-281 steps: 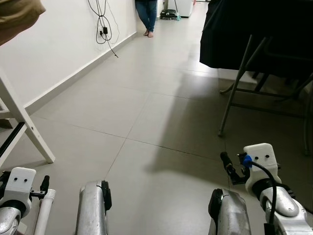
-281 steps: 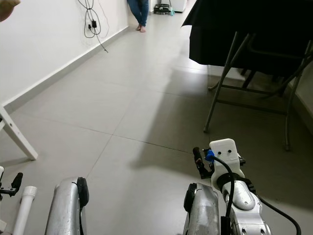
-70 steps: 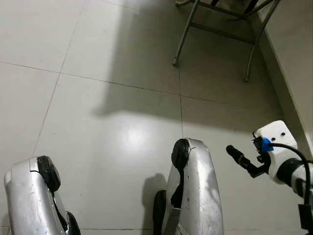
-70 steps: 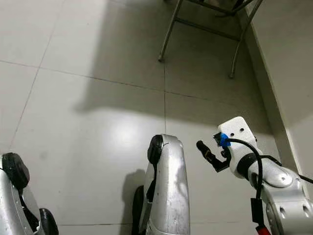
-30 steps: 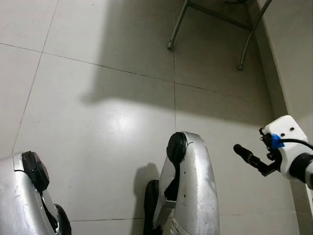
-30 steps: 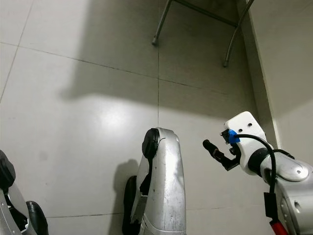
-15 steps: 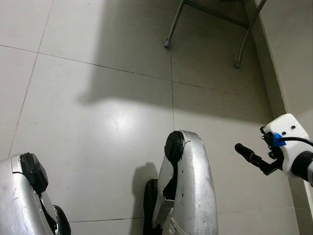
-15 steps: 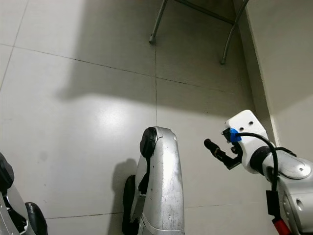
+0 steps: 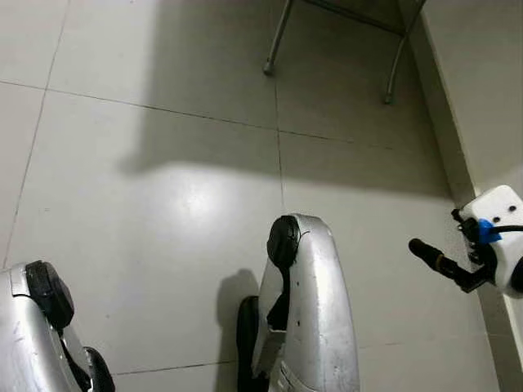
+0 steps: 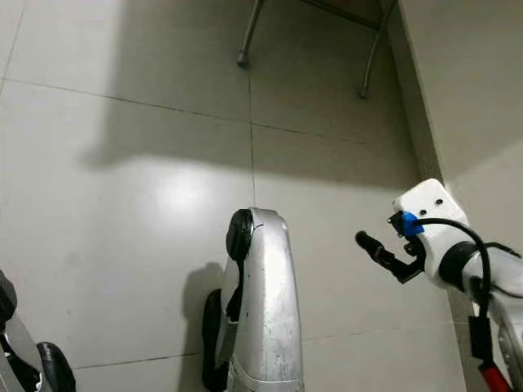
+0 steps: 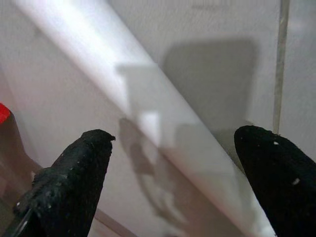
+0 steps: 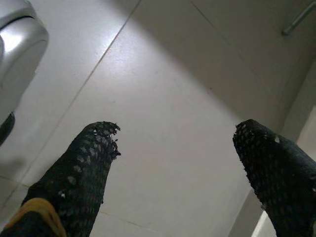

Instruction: Building children table

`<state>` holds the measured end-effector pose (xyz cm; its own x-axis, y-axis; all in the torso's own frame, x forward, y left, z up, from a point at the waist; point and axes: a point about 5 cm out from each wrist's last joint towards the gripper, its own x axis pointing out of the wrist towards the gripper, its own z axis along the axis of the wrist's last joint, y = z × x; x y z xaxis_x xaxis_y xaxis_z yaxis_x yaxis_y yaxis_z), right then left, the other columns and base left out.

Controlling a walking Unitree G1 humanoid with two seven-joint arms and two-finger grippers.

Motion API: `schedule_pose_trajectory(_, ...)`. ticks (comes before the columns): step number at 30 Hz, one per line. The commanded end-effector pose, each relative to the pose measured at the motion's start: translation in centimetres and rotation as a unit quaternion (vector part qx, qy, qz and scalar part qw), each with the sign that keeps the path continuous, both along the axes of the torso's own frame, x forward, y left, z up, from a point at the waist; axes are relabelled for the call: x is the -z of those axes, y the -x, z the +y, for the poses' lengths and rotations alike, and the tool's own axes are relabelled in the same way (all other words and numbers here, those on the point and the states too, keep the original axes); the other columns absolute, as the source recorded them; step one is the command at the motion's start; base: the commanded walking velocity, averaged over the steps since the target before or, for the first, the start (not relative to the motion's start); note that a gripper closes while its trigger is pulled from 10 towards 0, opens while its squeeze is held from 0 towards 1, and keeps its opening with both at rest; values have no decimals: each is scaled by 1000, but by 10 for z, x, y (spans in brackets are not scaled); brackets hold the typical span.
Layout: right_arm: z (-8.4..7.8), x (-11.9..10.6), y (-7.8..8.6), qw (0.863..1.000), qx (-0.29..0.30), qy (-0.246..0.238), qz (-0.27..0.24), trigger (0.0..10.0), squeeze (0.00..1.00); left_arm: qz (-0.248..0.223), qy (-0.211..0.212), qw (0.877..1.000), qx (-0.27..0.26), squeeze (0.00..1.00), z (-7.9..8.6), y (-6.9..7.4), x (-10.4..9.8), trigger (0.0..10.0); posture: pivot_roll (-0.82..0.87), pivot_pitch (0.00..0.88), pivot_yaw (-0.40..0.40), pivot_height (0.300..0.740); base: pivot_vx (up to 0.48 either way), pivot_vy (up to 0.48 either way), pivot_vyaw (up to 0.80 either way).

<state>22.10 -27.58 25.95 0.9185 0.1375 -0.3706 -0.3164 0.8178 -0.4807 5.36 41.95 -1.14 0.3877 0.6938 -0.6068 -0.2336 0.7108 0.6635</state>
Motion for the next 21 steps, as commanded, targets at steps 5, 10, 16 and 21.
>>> schedule_pose_trajectory(5, -12, -1, 2, 1000, 13, 4, 14, 10000, 0, 45, 32, 998, -22, 0, -19, 28, 21, 8471, -475, 544, -400, 300, 0, 0, 0)
schedule_pose_trajectory(10, -12, -2, 3, 1000, 12, 5, 14, 10000, 0, 56, 38, 998, -15, 0, -23, 30, 25, 0, -471, 542, -400, 300, 0, 0, 0)
schedule_pose_trajectory(16, -12, -2, 1, 1000, 11, 6, 13, 10000, 0, 65, 53, 996, 1, 0, -31, 28, 31, 0, -473, 540, -400, 300, 0, 0, 0)
schedule_pose_trajectory(21, -12, -2, 1, 1000, 10, 7, 12, 10000, 0, 66, 52, 996, 8, 0, -33, 26, 32, 0, -468, 537, -400, 300, 0, 0, 0)
